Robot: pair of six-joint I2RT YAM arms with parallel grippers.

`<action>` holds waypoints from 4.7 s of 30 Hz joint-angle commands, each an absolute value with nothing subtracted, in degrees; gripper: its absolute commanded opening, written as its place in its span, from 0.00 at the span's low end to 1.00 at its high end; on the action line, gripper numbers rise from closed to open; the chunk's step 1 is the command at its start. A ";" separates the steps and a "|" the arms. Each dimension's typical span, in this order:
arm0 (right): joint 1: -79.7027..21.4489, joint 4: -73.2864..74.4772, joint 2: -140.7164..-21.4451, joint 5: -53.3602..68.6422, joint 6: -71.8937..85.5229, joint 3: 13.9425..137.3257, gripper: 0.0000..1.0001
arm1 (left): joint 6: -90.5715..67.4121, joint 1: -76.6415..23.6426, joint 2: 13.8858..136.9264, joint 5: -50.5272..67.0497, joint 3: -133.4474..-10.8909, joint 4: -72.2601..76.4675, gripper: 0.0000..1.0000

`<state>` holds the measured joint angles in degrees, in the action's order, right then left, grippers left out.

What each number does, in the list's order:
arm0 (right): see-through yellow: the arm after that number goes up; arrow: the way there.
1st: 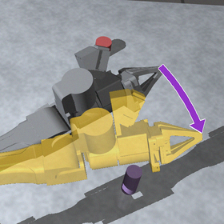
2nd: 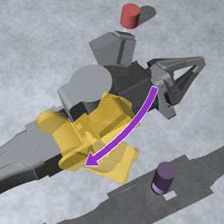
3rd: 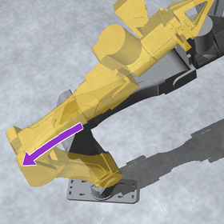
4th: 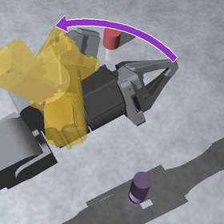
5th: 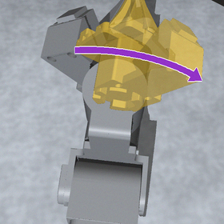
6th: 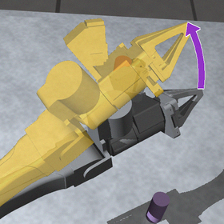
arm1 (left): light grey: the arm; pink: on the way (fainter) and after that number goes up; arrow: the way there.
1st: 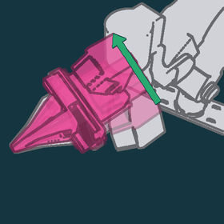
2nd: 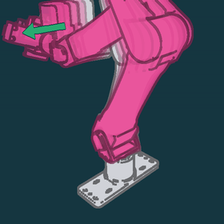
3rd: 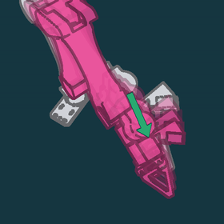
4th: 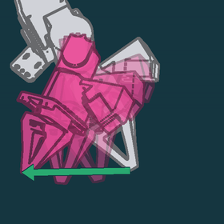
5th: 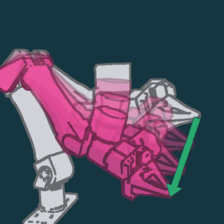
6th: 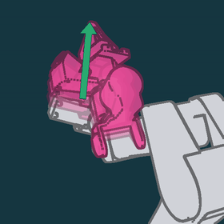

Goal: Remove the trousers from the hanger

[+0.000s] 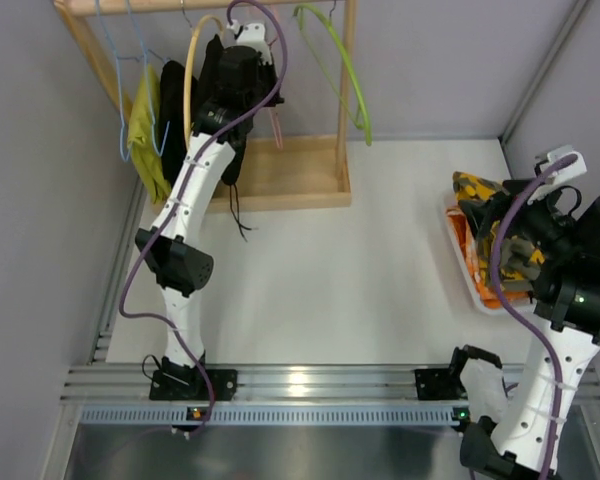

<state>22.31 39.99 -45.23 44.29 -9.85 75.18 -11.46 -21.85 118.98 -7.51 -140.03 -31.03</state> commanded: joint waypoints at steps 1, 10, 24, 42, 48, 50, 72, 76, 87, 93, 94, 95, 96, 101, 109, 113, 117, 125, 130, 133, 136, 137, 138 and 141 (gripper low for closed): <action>22.94 27.80 -43.07 54.48 3.63 75.51 0.95 | -16.86 -21.71 111.47 -3.35 -136.95 -27.25 0.00; 11.29 3.65 -46.30 44.68 19.57 70.38 0.64 | -22.93 -24.87 96.17 -4.22 -123.76 -27.33 0.00; -40.14 6.95 -73.99 7.41 2.46 91.84 0.60 | -30.14 -25.40 88.07 -0.44 -114.96 -27.33 0.00; -52.38 12.12 -88.94 -7.46 12.04 96.77 0.63 | -33.22 -25.58 86.92 2.29 -110.74 -27.25 0.00; -53.35 15.82 -92.28 -12.56 13.62 97.82 0.51 | -32.79 -26.72 87.10 -1.82 -110.57 -27.25 0.00; -53.52 16.08 -92.81 -13.88 13.71 97.56 0.43 | -32.87 -27.16 87.28 -2.72 -110.30 -27.33 0.00; -52.74 17.49 -82.36 -17.67 12.39 90.62 0.00 | -33.49 -27.42 86.40 3.16 -105.65 -27.16 0.48; -52.56 18.63 -80.51 -17.05 13.27 89.47 0.00 | -32.08 -27.42 84.12 5.09 -103.80 -27.16 0.79; -45.18 26.44 -80.59 -4.49 12.31 92.10 0.00 | -24.00 -24.44 74.27 6.42 -99.41 -27.16 0.98; -40.43 30.23 -83.40 -2.46 8.80 97.37 0.00 | -21.63 -20.39 69.53 14.23 -97.91 -27.16 0.99; -39.91 30.84 -83.84 -2.03 7.66 98.51 0.00 | -20.93 -20.39 68.56 15.63 -96.87 -27.07 0.99; -39.55 31.28 -84.28 -2.02 7.47 100.53 0.00 | -20.74 -20.39 67.95 15.91 -96.25 -27.16 0.99; -39.20 31.38 -85.33 -2.02 7.04 101.50 0.00 | -20.57 -20.39 67.33 15.82 -95.63 -27.16 0.99; -37.36 31.11 -89.02 -0.88 3.43 107.38 0.00 | -20.48 -20.30 64.87 14.76 -92.90 -27.16 0.99; -32.88 38.14 -102.03 4.48 4.22 125.23 0.00 | -20.74 -20.30 63.28 15.12 -91.23 -27.16 0.98; -31.38 41.13 -106.43 5.53 5.27 132.00 0.00 | -20.57 -20.21 62.58 14.59 -90.62 -27.25 0.99; -30.06 43.24 -108.98 7.12 6.41 131.84 0.00 | -20.57 -20.13 62.58 14.59 -89.83 -27.86 0.98; -29.35 45.00 -108.72 8.70 8.17 127.27 0.00 | -20.22 -20.04 61.79 13.89 -88.16 -28.74 0.99; -29.27 44.39 -105.21 9.05 7.82 122.71 0.23 | -18.90 -19.86 61.35 13.98 -85.35 -29.88 0.99; -29.27 43.86 -102.14 9.05 8.17 119.20 0.41 | -16.62 -19.86 60.74 14.06 -83.06 -31.02 0.99; -29.36 43.33 -98.62 8.53 8.35 115.86 0.61 | -14.77 -19.78 60.73 14.33 -81.74 -33.30 0.98; -29.36 42.90 -96.44 8.53 8.35 114.80 0.64 | -13.81 -19.78 60.73 14.59 -81.48 -33.92 0.99; -29.36 42.11 -95.29 8.44 8.35 113.74 0.70 | -13.28 -19.86 60.65 15.46 -80.87 -34.45 0.98; -29.36 40.44 -89.93 8.26 6.95 108.82 0.83 | -10.99 -19.78 60.03 18.79 -79.29 -36.38 0.99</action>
<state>-29.58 44.01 -97.93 8.27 7.97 110.50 -14.81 -20.08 61.71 15.05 -80.53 -34.57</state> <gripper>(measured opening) 0.796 0.985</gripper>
